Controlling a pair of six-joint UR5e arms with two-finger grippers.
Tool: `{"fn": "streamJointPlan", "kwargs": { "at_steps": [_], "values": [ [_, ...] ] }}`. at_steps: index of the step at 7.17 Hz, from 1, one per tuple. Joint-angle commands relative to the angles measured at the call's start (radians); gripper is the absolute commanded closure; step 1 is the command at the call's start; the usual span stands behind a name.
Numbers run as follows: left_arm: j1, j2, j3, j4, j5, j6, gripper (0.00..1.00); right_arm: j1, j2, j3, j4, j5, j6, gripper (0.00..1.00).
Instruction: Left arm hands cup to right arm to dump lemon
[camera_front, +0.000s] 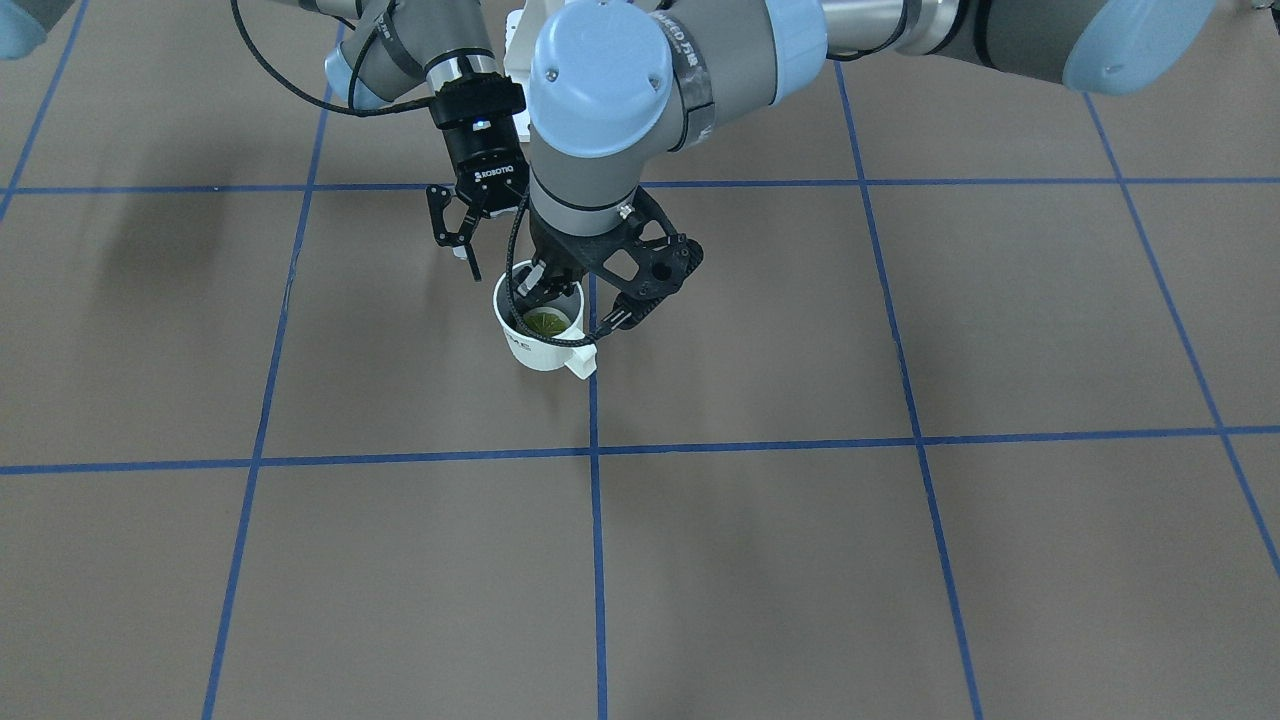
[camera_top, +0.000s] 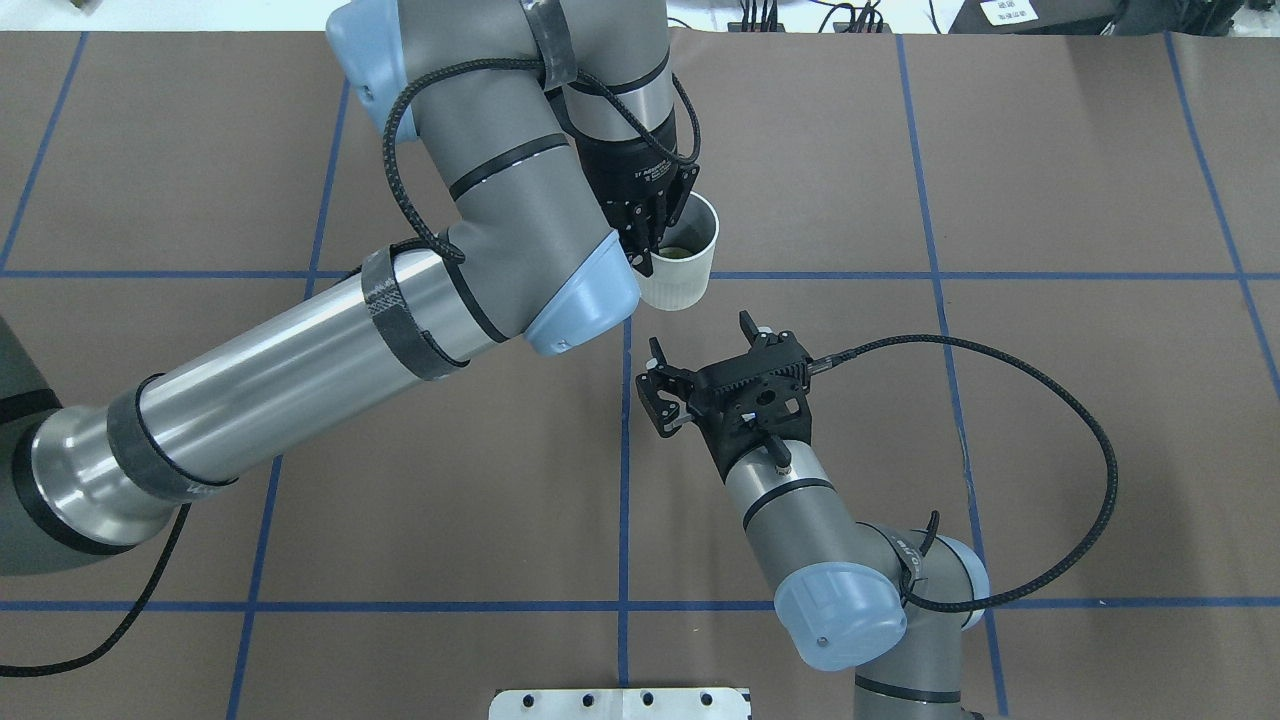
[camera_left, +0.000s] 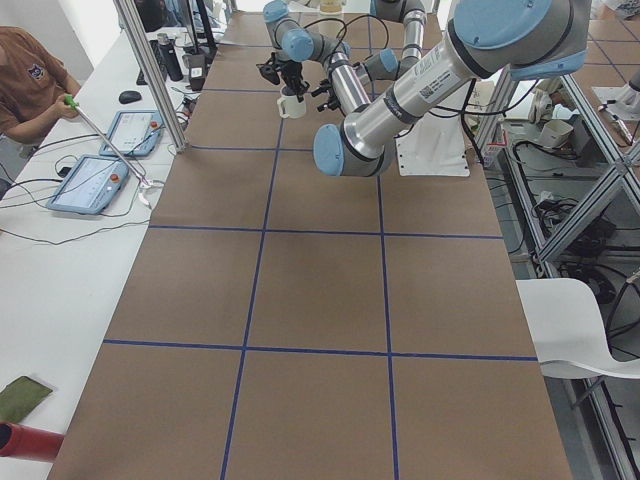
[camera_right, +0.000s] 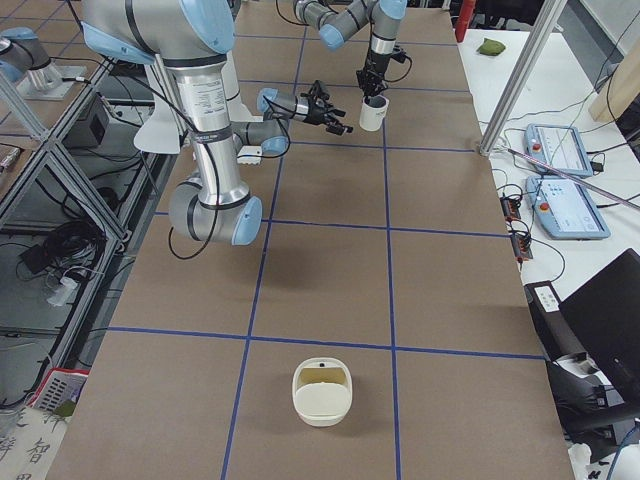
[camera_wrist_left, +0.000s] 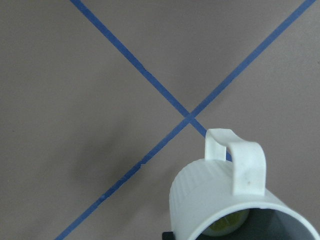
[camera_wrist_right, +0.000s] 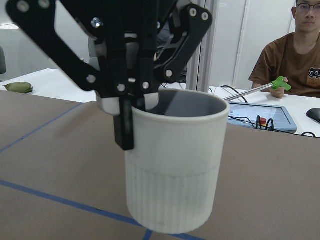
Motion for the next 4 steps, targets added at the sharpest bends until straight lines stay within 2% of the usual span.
{"fn": "streamJointPlan", "kwargs": {
  "at_steps": [1,4],
  "values": [
    [0.008,0.002,-0.005,0.008,-0.004,0.000,1.00,0.000,0.002,-0.001,0.002,-0.019,0.011,0.00],
    [0.034,0.003,-0.032,0.011,-0.009,-0.015,1.00,0.000,0.000,-0.014,0.003,-0.025,0.021,0.00]
  ]
}}
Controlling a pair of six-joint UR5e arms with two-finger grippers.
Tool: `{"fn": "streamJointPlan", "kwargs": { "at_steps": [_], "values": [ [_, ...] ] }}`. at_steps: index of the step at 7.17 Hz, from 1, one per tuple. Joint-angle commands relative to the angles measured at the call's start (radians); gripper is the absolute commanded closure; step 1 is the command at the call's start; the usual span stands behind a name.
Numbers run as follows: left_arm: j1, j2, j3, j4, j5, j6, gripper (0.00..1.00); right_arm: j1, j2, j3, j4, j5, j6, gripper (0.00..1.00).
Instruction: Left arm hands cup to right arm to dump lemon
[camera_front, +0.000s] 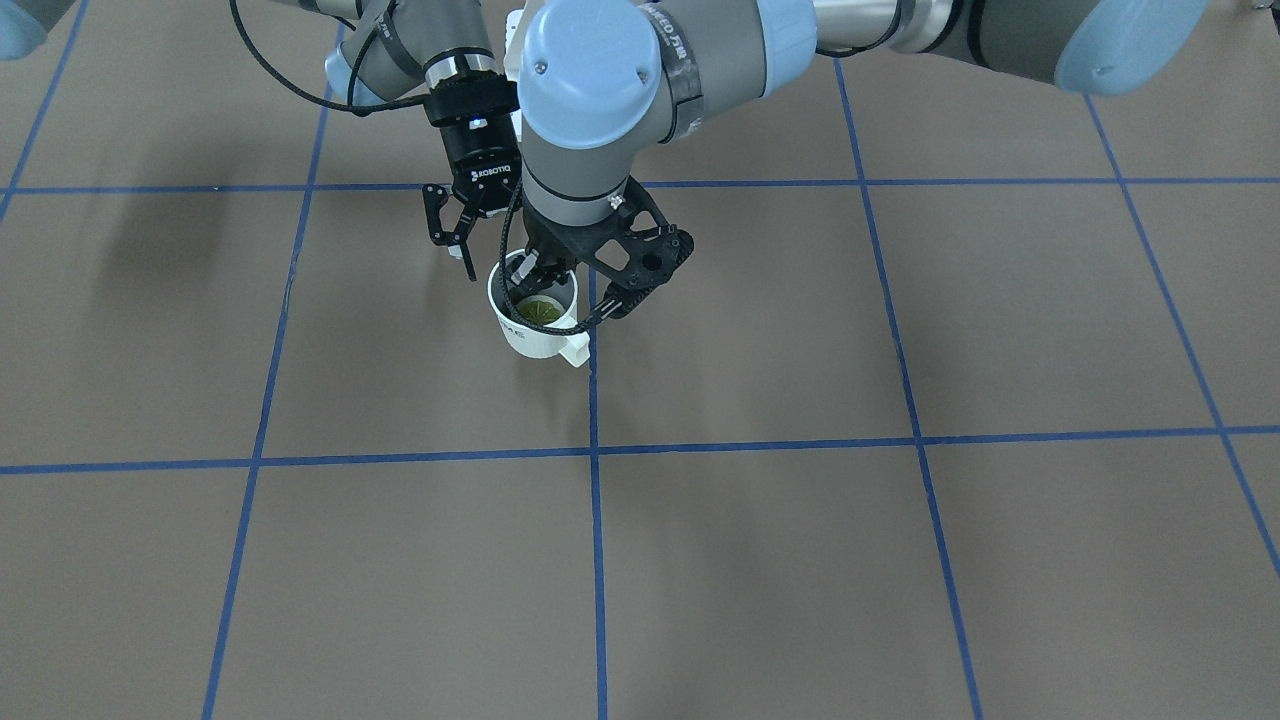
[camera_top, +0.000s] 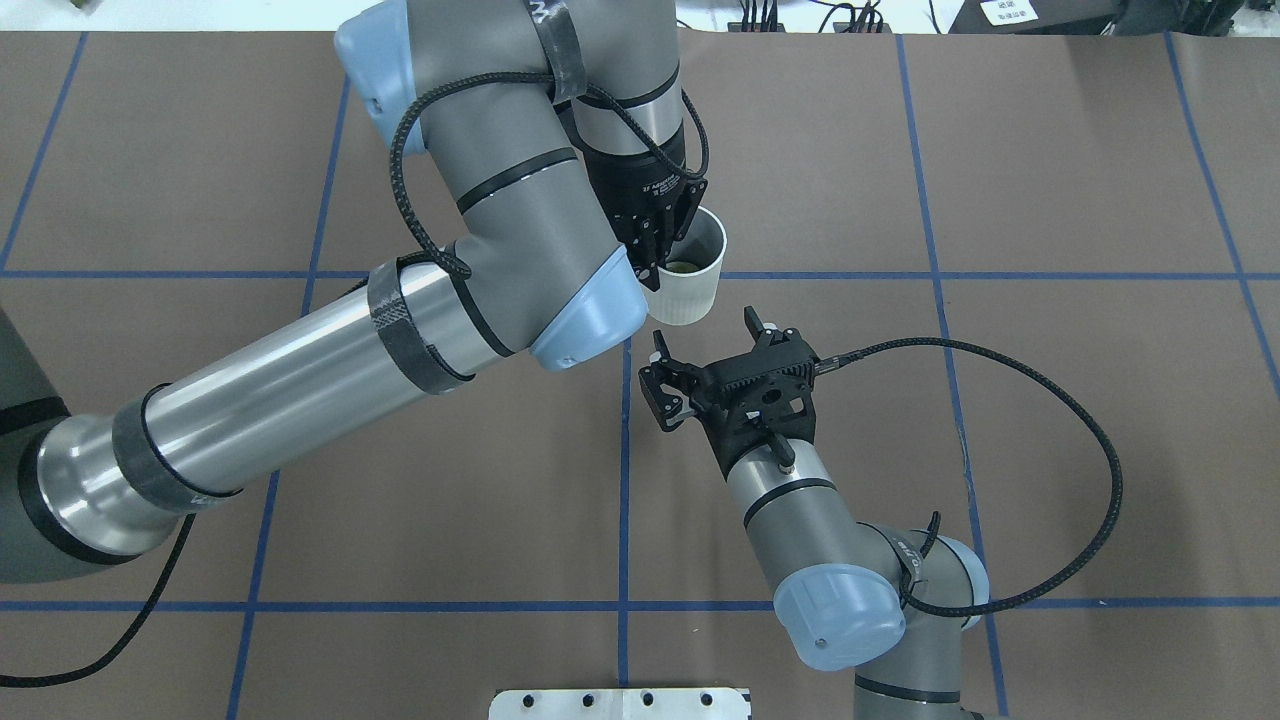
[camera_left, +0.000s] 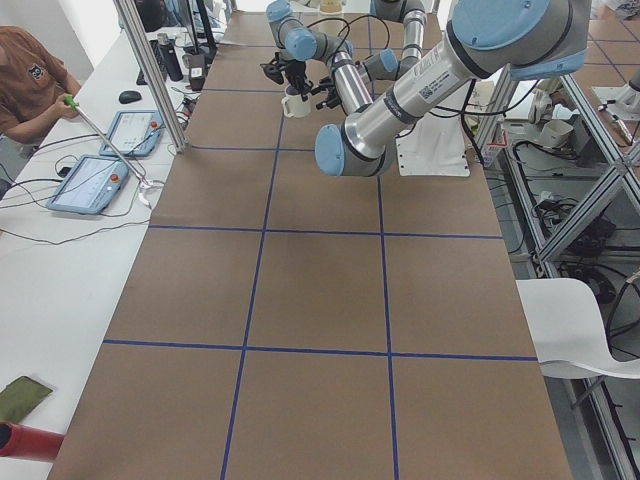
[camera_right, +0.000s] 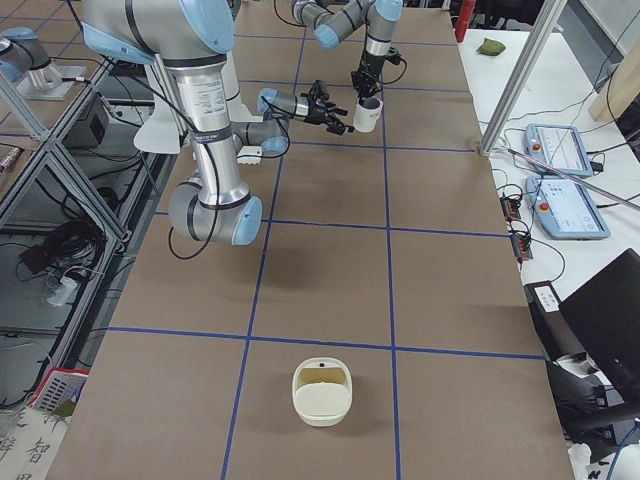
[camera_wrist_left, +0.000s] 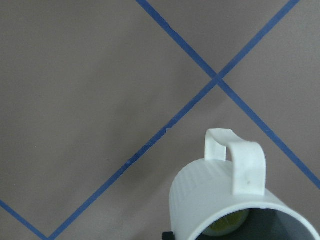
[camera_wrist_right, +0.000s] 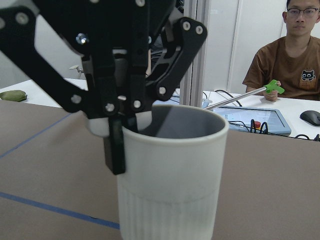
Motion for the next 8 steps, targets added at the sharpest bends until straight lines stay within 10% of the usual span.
{"fn": "streamJointPlan", "kwargs": {
  "at_steps": [1,8],
  "values": [
    [0.022,0.005,-0.022,0.000,-0.003,-0.024,1.00,0.000,0.000,-0.012,0.002,-0.017,0.009,0.00],
    [0.068,0.008,-0.036,0.002,-0.001,-0.039,1.00,-0.009,0.000,-0.073,0.103,-0.031,0.012,0.00]
  ]
}}
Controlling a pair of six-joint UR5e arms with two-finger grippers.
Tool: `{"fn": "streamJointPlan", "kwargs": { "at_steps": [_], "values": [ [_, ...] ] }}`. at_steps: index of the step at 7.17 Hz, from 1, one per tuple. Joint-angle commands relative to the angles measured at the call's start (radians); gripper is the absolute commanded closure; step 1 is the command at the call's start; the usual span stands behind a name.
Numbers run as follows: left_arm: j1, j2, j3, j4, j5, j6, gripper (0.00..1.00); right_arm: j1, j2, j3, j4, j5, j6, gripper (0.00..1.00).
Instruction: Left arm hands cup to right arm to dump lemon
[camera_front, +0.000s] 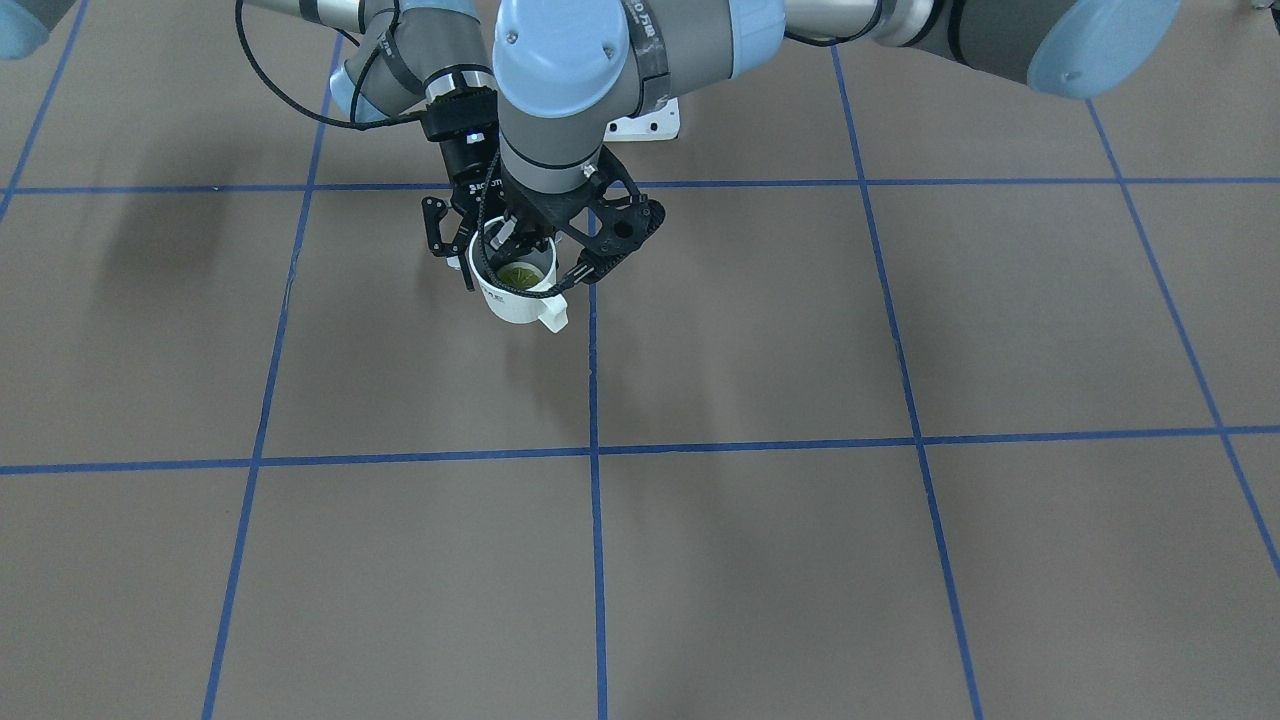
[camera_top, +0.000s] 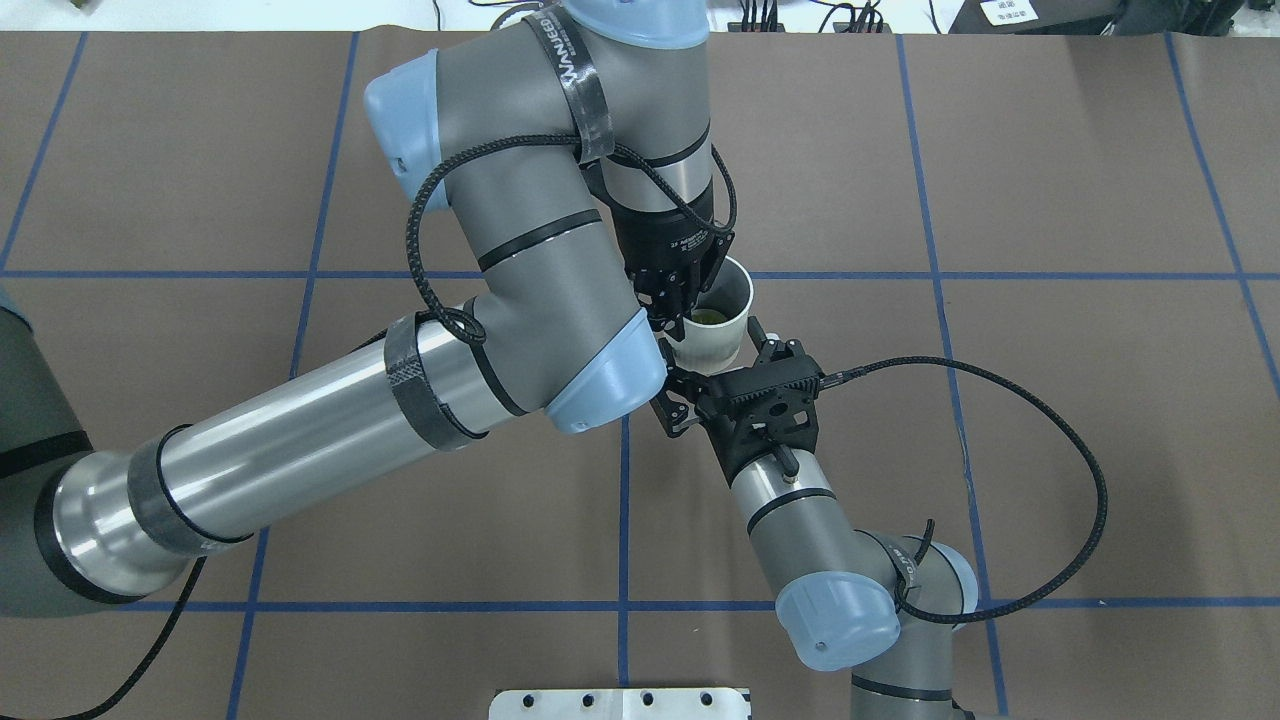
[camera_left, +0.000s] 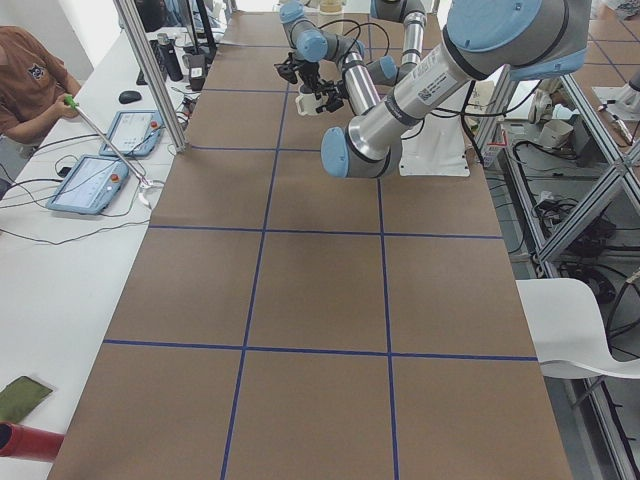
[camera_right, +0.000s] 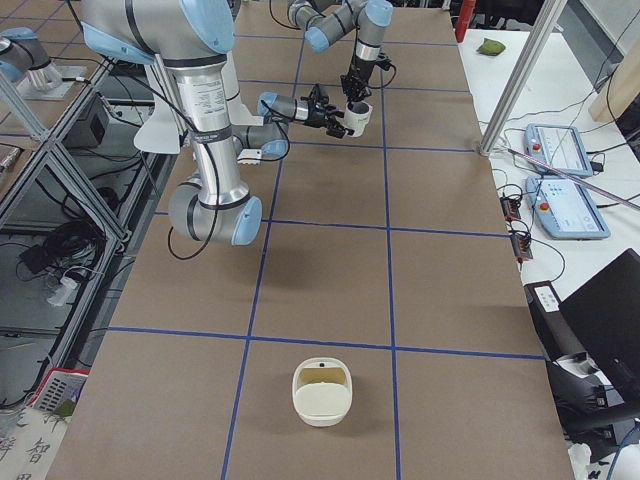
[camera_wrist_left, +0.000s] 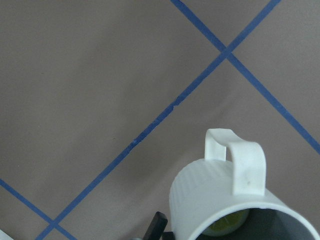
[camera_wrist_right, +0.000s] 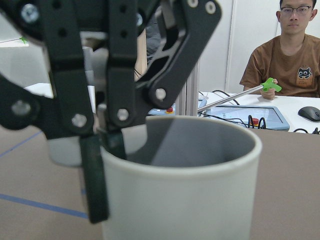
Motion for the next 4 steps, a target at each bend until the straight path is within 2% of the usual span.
{"fn": "streamJointPlan", "kwargs": {
  "at_steps": [1,4],
  "values": [
    [0.015,0.000,-0.001,0.000,0.001,-0.003,1.00,0.000,0.002,-0.001,0.004,-0.001,-0.003,0.00],
    [0.021,0.000,-0.001,0.000,0.001,-0.010,1.00,0.000,0.003,-0.001,0.004,-0.002,-0.006,0.00]
  ]
}}
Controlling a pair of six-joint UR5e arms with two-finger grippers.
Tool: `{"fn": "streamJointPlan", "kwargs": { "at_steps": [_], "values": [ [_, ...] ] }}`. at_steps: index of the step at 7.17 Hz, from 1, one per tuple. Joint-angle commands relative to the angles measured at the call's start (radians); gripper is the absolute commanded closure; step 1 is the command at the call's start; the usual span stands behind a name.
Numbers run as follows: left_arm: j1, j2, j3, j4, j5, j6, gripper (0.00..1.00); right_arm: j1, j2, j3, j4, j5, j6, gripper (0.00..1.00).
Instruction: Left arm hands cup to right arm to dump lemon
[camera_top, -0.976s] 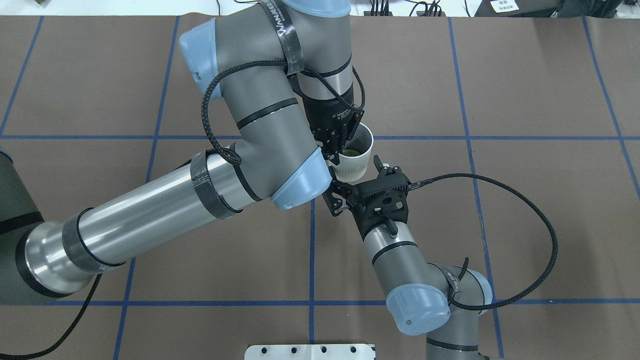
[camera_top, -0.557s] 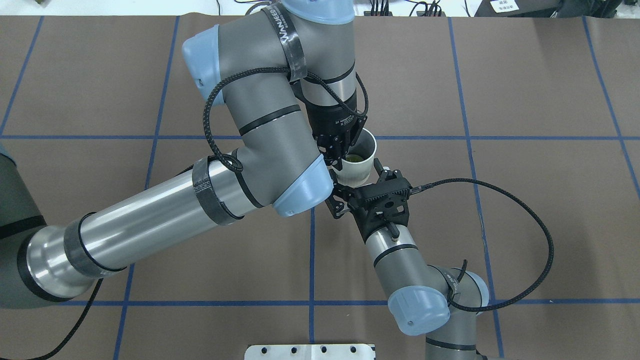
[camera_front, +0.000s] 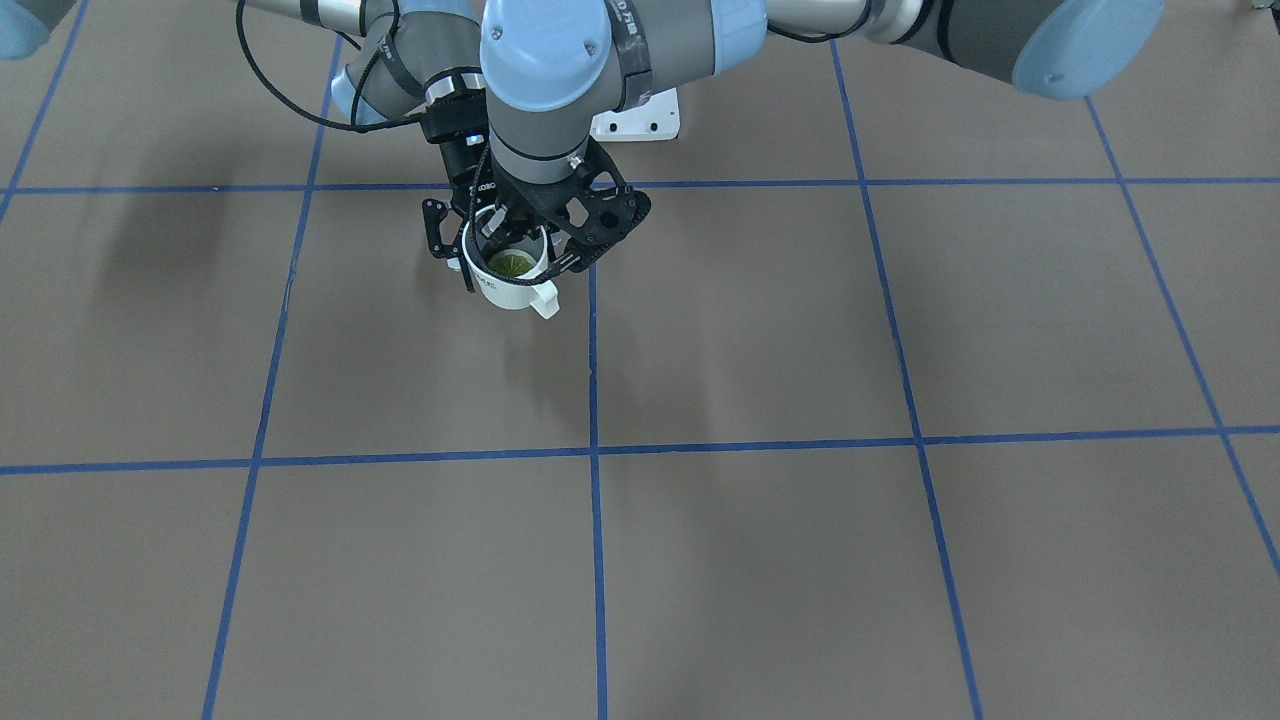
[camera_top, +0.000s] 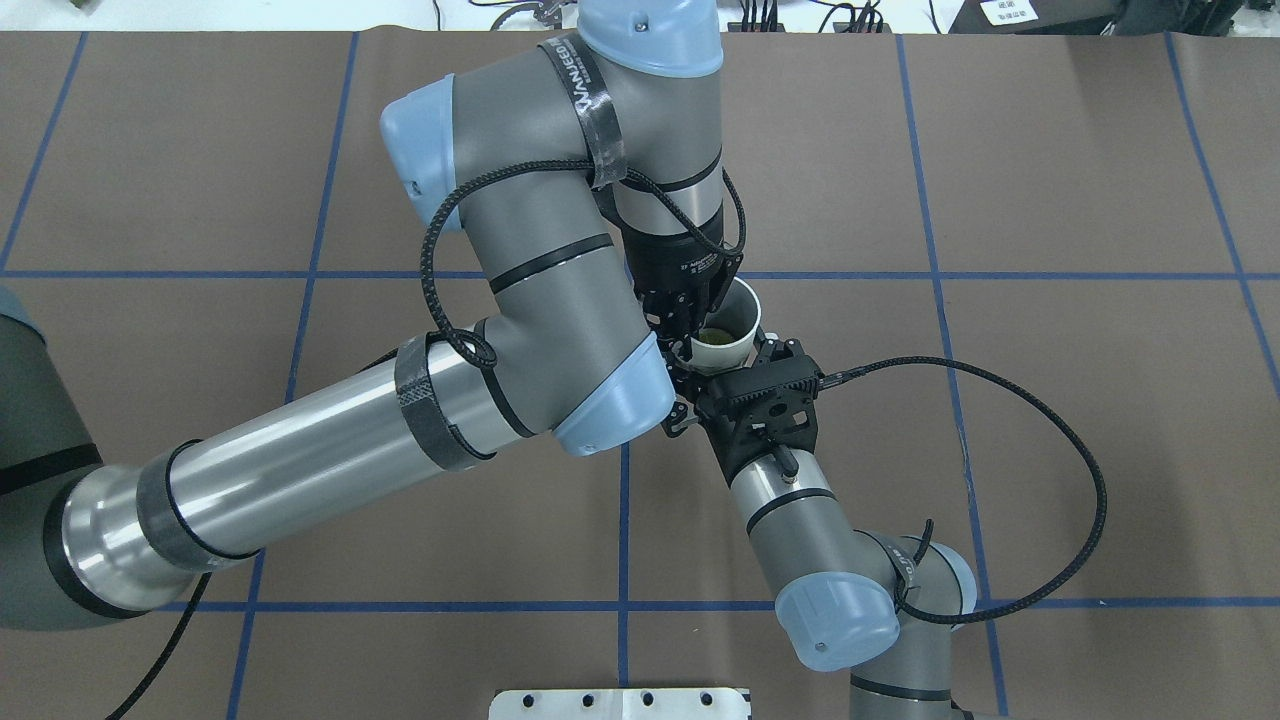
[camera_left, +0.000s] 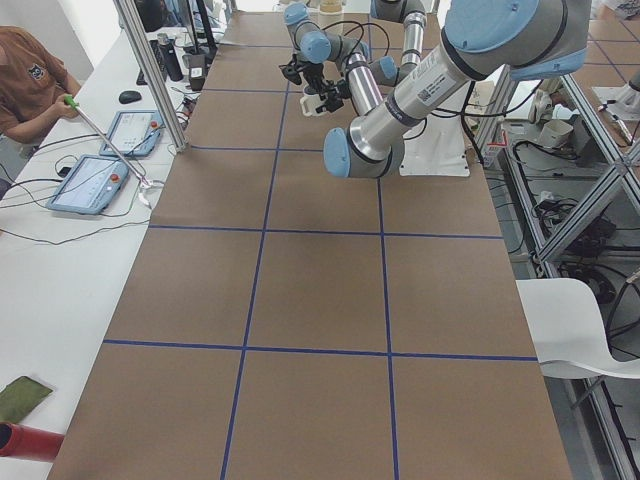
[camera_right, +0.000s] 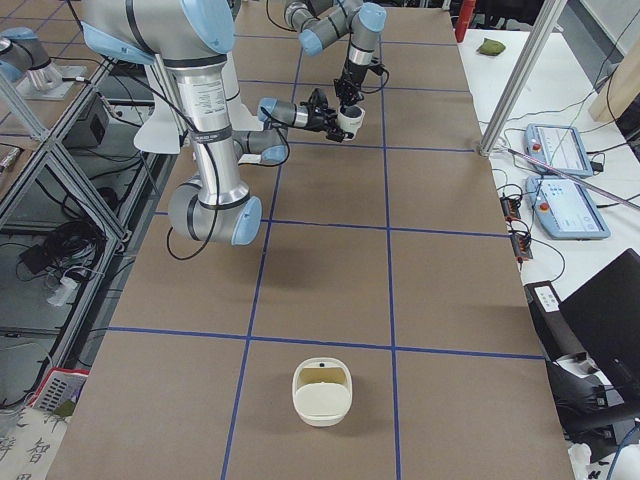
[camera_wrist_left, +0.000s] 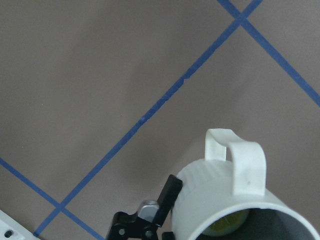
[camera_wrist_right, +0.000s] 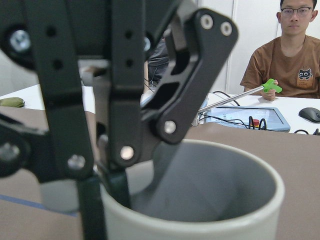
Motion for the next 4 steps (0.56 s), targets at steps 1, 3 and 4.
{"fn": "streamJointPlan", "kwargs": {
  "at_steps": [1,3,4],
  "values": [
    [0.003,0.000,-0.002,0.000,0.000,-0.009,1.00,0.000,0.000,0.000,0.000,-0.001,-0.001,0.00],
    [0.003,0.000,-0.002,0.000,0.000,-0.009,1.00,0.000,0.000,0.000,0.000,-0.007,-0.001,0.01],
    [0.003,0.000,-0.002,0.000,0.000,-0.009,1.00,0.000,0.000,0.000,0.000,-0.007,-0.001,0.03]
  ]
}}
